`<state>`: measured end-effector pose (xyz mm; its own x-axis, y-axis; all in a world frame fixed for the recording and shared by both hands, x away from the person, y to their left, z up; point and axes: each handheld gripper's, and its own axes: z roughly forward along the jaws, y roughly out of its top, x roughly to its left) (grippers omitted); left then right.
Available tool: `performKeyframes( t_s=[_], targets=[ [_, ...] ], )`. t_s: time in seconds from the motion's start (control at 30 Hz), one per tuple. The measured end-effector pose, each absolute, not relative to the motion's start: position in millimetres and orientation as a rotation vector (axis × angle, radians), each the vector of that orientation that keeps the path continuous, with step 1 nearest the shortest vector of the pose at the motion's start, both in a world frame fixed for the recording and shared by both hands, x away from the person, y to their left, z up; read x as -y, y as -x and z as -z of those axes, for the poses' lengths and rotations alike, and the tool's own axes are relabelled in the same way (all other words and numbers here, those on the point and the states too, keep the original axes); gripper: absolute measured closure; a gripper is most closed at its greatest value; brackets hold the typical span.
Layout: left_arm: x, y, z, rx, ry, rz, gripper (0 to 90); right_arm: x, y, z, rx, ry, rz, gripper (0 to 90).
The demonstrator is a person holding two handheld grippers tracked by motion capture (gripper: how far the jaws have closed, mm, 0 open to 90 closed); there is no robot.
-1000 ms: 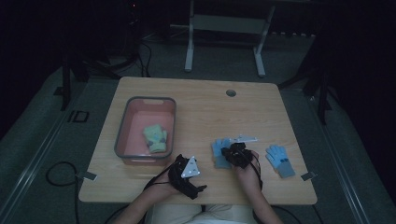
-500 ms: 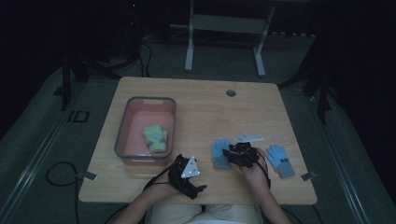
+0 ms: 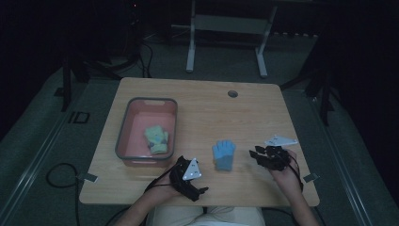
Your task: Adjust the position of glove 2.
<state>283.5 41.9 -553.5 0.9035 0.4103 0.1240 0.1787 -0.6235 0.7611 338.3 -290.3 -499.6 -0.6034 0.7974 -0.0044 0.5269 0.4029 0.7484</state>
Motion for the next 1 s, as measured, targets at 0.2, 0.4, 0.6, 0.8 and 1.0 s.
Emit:
performKeyframes(
  t_s=[0.2, 0.4, 0.6, 0.8, 1.0],
  targets=[
    [-42.0, -283.8, 553.5, -0.42, -2.248, -0.365, 1.7, 328.0, -336.7, 493.6, -2.263, -1.161, -1.005, 63.5],
    [-41.4, -283.5, 553.8, -0.42, -2.246, -0.365, 1.6, 362.3, -337.6, 492.1, -2.255, -1.162, -0.968, 63.6],
    [-41.5, -283.6, 553.8, -0.42, -2.247, -0.364, 1.7, 388.8, -337.7, 502.0, -2.284, -1.184, -0.956, 63.6],
    [-40.3, -283.6, 554.4, -0.412, -2.256, -0.362, 1.6, 401.4, -337.4, 520.4, -2.322, -1.205, -0.928, 62.7],
    [-40.8, -283.4, 554.6, -0.412, -2.257, -0.364, 1.6, 405.2, -339.4, 540.4, -2.351, -1.209, -0.87, 63.8]
  ],
)
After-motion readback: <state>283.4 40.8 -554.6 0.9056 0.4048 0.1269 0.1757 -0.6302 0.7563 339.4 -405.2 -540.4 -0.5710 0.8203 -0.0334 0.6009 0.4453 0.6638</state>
